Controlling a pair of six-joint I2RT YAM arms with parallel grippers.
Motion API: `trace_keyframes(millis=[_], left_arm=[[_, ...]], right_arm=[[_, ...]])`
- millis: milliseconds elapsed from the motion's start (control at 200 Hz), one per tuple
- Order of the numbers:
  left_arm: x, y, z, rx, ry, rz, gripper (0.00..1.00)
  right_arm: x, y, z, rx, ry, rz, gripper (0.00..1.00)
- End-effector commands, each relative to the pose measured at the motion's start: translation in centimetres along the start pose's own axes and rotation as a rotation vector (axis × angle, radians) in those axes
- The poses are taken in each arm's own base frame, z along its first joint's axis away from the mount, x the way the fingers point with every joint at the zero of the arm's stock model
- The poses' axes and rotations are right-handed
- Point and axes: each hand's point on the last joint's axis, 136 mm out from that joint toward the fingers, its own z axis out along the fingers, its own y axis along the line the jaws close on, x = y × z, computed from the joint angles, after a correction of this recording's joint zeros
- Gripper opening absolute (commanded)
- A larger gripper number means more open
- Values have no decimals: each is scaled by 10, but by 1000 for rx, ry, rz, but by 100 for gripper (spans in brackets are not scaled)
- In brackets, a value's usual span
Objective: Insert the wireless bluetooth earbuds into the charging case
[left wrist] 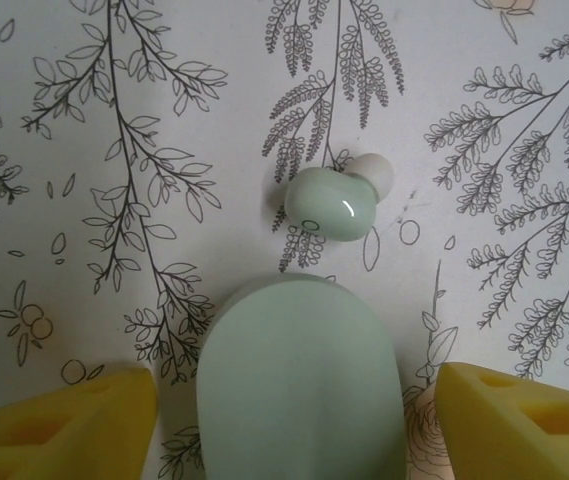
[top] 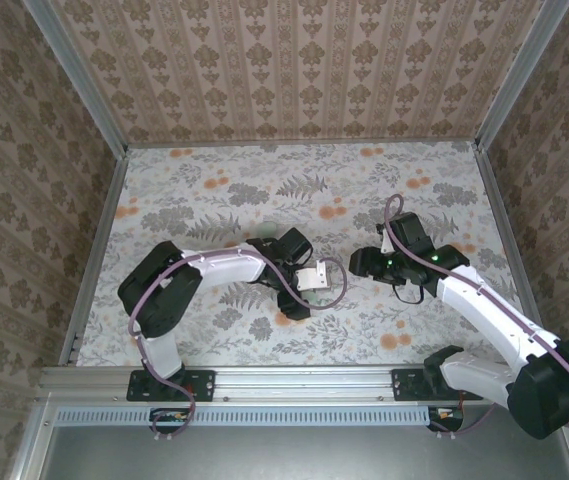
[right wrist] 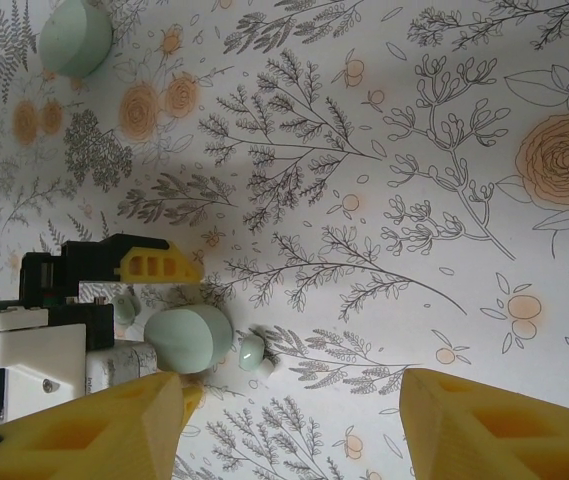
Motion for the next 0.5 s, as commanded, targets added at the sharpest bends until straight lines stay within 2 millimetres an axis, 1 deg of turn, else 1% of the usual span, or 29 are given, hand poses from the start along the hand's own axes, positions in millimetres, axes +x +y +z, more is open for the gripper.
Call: trace_keyframes(millis=[0,60,155,220,255,370,400,415,435,495], left_arm=[[6,-8,9,41,38,14,66],[6,-8,8,39,39,14,58],[3,-8,3,30,24,18,44],[0,-9,-2,25,3,21,36],[-2,-9,-6,20,-12,23,34],[-10,-9,-18,4,-60,23,32],[-13,-9,-24,-2,-78,22,31],[-14,-9,-26,-3,-85,20,30],[-16,-8,-29,-9,-98,16,29],[-21,-7,-41,-18,-141,11,28]], right_arm=[[2,-2,2,-11,5,23,60],[2,-1,1,-18,5,30,60],[0,1,-2,-36,-6,43,60],[-2,3,-4,-51,-15,56,61],[-2,4,-5,-59,-19,61,61],[-2,8,-11,-93,-22,86,61],[-2,9,-12,-103,-22,94,61],[-6,13,-14,-122,-40,91,61],[-7,15,-15,-135,-44,95,61],[-7,19,-19,-162,-48,107,61]])
